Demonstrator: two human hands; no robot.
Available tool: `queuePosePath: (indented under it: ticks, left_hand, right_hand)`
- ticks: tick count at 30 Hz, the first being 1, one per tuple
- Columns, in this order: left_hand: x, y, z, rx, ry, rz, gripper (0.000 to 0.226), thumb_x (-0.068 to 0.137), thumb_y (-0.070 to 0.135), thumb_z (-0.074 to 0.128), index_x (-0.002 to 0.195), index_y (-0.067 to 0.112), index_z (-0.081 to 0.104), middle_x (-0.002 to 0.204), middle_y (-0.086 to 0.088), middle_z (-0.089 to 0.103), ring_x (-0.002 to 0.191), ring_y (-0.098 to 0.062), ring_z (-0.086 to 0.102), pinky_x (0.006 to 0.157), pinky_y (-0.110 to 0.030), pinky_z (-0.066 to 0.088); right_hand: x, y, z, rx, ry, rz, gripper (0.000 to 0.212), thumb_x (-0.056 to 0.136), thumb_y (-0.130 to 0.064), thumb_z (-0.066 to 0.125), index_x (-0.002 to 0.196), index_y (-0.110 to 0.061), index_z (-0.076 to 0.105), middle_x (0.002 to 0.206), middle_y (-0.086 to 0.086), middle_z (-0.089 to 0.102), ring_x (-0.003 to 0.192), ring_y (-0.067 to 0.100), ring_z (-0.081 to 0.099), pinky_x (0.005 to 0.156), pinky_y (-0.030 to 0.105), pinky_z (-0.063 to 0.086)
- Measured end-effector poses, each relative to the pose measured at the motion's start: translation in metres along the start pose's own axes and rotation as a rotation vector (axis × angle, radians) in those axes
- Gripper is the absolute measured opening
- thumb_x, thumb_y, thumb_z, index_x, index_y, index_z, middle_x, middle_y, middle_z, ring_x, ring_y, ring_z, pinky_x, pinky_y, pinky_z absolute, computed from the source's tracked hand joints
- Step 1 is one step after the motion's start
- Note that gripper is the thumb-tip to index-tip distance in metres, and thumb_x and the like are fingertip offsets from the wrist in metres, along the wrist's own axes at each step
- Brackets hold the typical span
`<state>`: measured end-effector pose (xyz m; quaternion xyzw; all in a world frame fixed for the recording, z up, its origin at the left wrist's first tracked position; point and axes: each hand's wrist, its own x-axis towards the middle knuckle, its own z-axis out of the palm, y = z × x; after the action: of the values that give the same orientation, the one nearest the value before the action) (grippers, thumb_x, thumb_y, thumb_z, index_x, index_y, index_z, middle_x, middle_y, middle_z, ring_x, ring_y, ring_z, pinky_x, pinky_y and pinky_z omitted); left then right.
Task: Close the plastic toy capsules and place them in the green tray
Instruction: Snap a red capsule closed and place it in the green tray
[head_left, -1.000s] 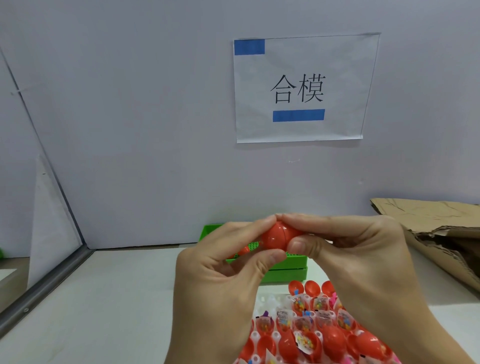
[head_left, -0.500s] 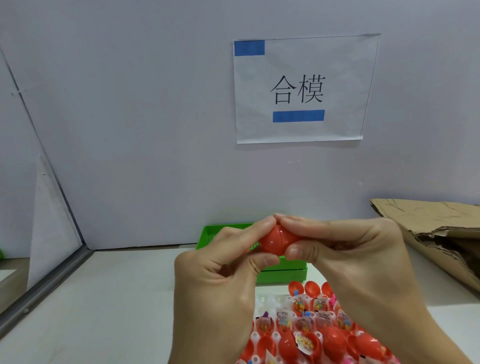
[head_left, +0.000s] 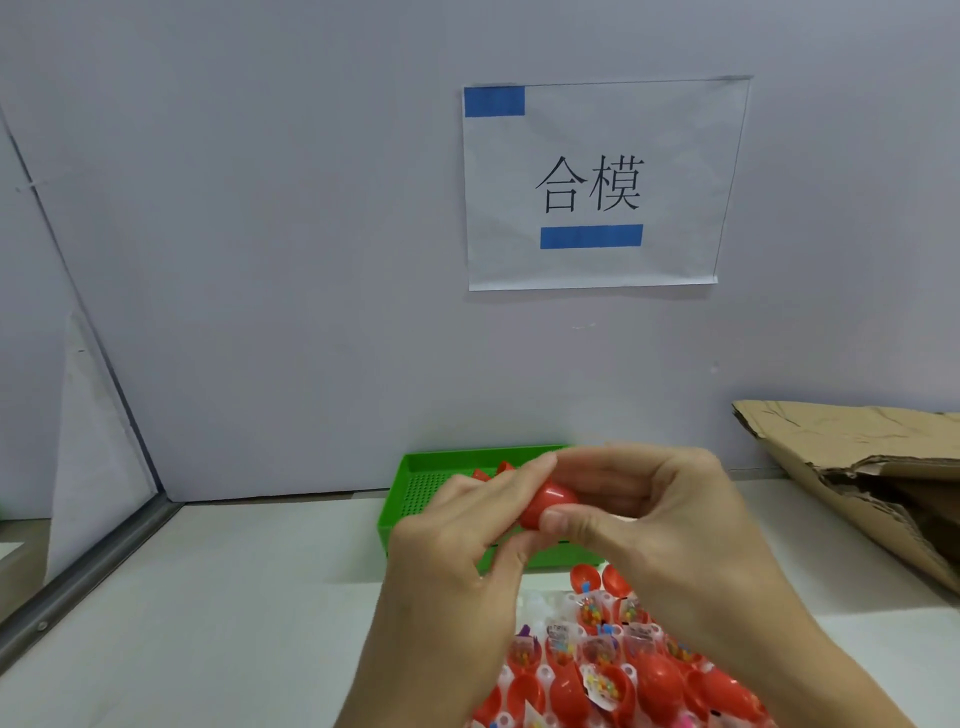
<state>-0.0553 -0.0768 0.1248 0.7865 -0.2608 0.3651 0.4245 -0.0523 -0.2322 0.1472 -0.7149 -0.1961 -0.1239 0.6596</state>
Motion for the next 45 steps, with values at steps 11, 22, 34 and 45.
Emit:
queuePosePath:
  ticks: [11, 22, 34, 45]
  left_hand:
    - [-0.001, -0.003, 0.001, 0.061, 0.115, 0.041, 0.041, 0.081, -0.001, 0.063, 0.118, 0.015, 0.069, 0.109, 0.012, 0.068, 0.1, 0.005, 0.064, 0.084, -0.002, 0.046]
    - [-0.003, 0.002, -0.002, -0.039, -0.02, -0.141, 0.06, 0.088, -0.001, 0.064, 0.13, 0.04, 0.054, 0.143, 0.024, 0.044, 0.134, 0.019, 0.026, 0.101, 0.005, 0.024]
    - [0.002, 0.012, -0.008, 0.082, 0.008, -0.139, 0.067, 0.076, 0.038, 0.067, 0.133, 0.063, 0.04, 0.136, 0.049, 0.034, 0.121, -0.016, 0.058, 0.106, -0.047, 0.039]
    - [0.005, -0.002, -0.018, 0.068, 0.053, -0.235, 0.041, 0.082, 0.055, 0.055, 0.123, 0.053, 0.057, 0.118, 0.047, 0.051, 0.114, 0.003, 0.059, 0.099, -0.009, 0.043]
  right_hand:
    - [0.002, 0.011, -0.001, 0.478, -0.137, 0.238, 0.03, 0.079, -0.024, 0.076, 0.102, -0.005, 0.075, 0.105, 0.017, 0.073, 0.1, 0.03, 0.072, 0.082, 0.036, 0.059]
    - [0.013, 0.007, 0.0, 0.513, -0.163, 0.225, 0.028, 0.072, -0.014, 0.08, 0.098, -0.004, 0.077, 0.102, 0.019, 0.075, 0.1, 0.03, 0.072, 0.086, 0.03, 0.058]
    - [0.097, 0.067, -0.206, -0.872, 0.475, 0.488, 0.01, 0.082, -0.015, 0.067, 0.088, -0.012, 0.074, 0.082, 0.005, 0.071, 0.08, 0.025, 0.061, 0.065, 0.023, 0.051]
    - [0.115, 0.122, -0.302, -1.128, 0.431, 0.592, 0.053, 0.068, -0.028, 0.091, 0.111, -0.012, 0.064, 0.109, 0.025, 0.067, 0.096, 0.041, 0.065, 0.087, 0.053, 0.054]
